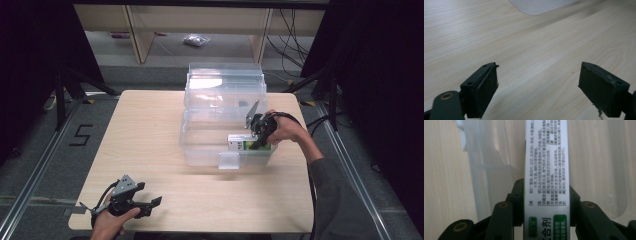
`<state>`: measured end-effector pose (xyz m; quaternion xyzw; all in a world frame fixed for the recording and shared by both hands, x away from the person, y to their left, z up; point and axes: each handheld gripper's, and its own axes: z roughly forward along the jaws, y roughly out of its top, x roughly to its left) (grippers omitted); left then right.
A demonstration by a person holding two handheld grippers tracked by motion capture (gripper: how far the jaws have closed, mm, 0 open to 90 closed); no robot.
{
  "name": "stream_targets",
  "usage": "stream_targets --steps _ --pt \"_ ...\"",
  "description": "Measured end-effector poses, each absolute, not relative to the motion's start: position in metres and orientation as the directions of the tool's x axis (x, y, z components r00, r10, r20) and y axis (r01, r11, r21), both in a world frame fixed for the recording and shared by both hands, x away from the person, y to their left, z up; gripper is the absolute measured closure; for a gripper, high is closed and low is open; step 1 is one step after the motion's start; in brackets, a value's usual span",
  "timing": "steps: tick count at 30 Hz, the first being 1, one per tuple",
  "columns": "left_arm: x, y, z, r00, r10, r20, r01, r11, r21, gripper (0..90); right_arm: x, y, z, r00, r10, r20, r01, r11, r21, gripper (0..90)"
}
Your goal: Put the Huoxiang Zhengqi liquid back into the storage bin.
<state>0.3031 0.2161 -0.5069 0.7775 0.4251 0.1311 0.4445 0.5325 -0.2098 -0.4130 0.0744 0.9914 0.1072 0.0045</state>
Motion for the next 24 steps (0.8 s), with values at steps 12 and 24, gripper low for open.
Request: stream_targets --steps 12,24 --pt "0.303 0.216 -0.507 0.606 0.777 -0.171 0.541 -0.245 0.805 15.0 0.527 -0.221 -0.385 -0.978 0.207 -0.020 0.192 0.937 0.293 51.8" --pt "0.302 0.216 -0.505 0.601 0.782 -0.168 0.531 -0.232 0.815 15.0 0.507 -0.215 -0.359 -0.932 0.362 -0.017 0.321 0.846 0.425 39.1"
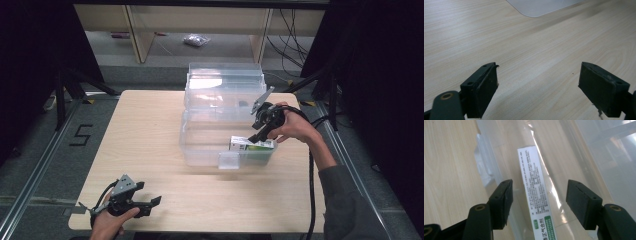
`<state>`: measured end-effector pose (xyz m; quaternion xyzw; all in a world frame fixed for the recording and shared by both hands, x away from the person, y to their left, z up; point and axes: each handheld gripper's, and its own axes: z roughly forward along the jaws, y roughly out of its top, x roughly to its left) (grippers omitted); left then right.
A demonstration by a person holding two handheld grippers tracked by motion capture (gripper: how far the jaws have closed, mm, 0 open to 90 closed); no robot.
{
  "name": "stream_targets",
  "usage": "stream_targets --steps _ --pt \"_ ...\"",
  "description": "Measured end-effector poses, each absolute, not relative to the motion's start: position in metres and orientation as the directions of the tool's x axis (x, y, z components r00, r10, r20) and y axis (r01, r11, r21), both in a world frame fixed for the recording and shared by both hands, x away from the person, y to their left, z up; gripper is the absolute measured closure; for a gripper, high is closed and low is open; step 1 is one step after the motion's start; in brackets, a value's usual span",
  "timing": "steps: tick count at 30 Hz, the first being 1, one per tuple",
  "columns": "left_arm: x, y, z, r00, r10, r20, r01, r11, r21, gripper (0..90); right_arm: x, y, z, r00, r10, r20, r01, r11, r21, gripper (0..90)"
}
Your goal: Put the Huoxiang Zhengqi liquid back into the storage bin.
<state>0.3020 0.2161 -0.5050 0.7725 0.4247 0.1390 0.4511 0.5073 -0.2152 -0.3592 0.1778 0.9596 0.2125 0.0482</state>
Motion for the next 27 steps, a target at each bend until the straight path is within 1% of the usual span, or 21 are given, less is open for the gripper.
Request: stream_targets --steps 7,8,10,14,16,22,27 --pt "0.302 0.216 -0.505 0.599 0.781 -0.175 0.528 -0.221 0.820 14.9 0.503 -0.217 -0.355 -0.904 0.426 -0.030 0.367 0.810 0.458 35.5" --pt "0.302 0.216 -0.505 0.600 0.781 -0.171 0.528 -0.226 0.819 14.9 0.501 -0.217 -0.354 -0.890 0.456 -0.012 0.397 0.788 0.470 34.5" --pt "0.302 0.216 -0.506 0.597 0.783 -0.174 0.530 -0.222 0.818 14.9 0.500 -0.217 -0.355 -0.883 0.470 -0.005 0.408 0.771 0.489 33.0" --pt "0.302 0.216 -0.506 0.598 0.782 -0.174 0.529 -0.223 0.819 14.9 0.497 -0.216 -0.358 -0.864 0.503 -0.014 0.430 0.753 0.497 31.0" --pt "0.302 0.216 -0.506 0.598 0.783 -0.174 0.529 -0.222 0.819 14.9 0.495 -0.215 -0.359 -0.849 0.528 0.004 0.459 0.735 0.500 30.1" --pt "0.302 0.216 -0.505 0.598 0.782 -0.175 0.529 -0.220 0.820 14.9 0.489 -0.215 -0.359 -0.832 0.555 -0.002 0.475 0.715 0.513 28.3" --pt "0.302 0.216 -0.504 0.601 0.782 -0.167 0.535 -0.238 0.811 14.9 0.482 -0.213 -0.359 -0.811 0.584 0.020 0.498 0.672 0.548 26.8"
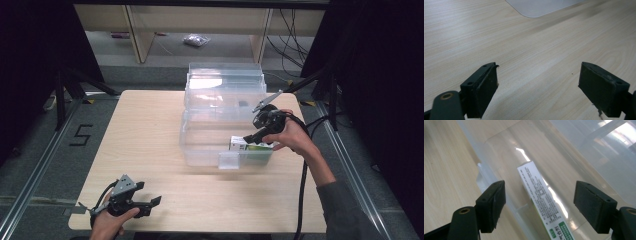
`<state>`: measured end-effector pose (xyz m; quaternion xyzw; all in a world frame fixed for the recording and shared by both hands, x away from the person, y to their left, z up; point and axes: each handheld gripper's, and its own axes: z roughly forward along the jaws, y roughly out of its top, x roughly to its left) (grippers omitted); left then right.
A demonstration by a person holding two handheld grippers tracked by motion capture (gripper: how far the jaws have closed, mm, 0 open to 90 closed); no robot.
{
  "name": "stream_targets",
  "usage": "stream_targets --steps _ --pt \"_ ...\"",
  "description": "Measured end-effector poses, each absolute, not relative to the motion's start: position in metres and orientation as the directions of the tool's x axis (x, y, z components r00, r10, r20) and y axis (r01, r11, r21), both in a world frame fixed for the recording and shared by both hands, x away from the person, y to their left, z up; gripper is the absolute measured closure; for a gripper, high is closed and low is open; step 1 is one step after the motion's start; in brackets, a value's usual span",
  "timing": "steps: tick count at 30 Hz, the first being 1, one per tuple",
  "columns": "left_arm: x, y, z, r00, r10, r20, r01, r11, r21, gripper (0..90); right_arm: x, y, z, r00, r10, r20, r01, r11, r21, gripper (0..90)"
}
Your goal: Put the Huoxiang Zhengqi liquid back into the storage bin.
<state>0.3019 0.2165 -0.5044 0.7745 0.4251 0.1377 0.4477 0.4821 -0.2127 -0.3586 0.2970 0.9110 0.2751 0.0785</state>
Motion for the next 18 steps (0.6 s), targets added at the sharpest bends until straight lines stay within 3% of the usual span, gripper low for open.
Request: stream_targets --steps 18 --pt "0.302 0.216 -0.505 0.601 0.781 -0.169 0.535 -0.237 0.811 14.9 0.462 -0.211 -0.358 -0.782 0.623 0.020 0.510 0.620 0.596 23.7"
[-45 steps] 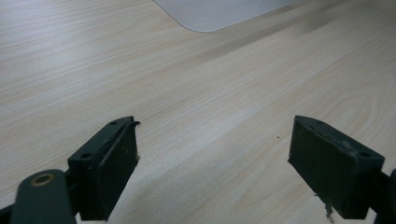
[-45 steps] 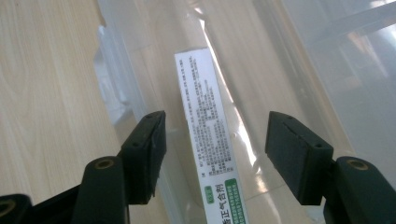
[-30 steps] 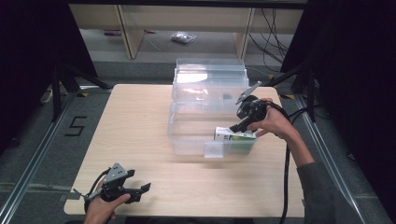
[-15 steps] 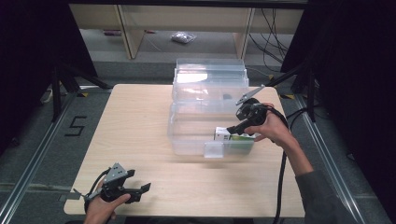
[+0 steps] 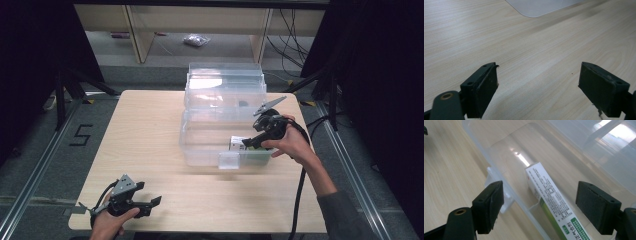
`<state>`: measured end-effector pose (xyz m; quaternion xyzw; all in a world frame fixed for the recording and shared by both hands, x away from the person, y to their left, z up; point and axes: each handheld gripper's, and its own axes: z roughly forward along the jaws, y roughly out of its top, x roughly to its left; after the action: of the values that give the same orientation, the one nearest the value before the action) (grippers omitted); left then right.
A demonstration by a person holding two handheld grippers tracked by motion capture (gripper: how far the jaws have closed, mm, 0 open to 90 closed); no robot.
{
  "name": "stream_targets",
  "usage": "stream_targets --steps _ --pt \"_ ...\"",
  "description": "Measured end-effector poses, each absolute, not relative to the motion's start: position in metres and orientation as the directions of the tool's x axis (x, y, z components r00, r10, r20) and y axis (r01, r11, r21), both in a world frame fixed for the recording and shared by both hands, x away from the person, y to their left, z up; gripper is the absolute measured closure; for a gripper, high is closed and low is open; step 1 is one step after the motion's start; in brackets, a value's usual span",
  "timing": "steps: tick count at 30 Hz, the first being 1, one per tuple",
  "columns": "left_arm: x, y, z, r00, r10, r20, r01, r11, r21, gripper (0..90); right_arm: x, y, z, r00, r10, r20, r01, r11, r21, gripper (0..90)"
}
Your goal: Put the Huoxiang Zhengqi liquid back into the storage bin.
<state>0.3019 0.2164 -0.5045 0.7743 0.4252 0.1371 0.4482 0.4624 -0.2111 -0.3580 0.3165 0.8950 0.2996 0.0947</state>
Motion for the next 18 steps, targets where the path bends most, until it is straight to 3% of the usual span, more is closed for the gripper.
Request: stream_targets --steps 18 --pt "0.302 0.216 -0.505 0.601 0.781 -0.170 0.536 -0.237 0.810 14.9 0.440 -0.210 -0.369 -0.761 0.646 0.060 0.543 0.585 0.602 22.1"
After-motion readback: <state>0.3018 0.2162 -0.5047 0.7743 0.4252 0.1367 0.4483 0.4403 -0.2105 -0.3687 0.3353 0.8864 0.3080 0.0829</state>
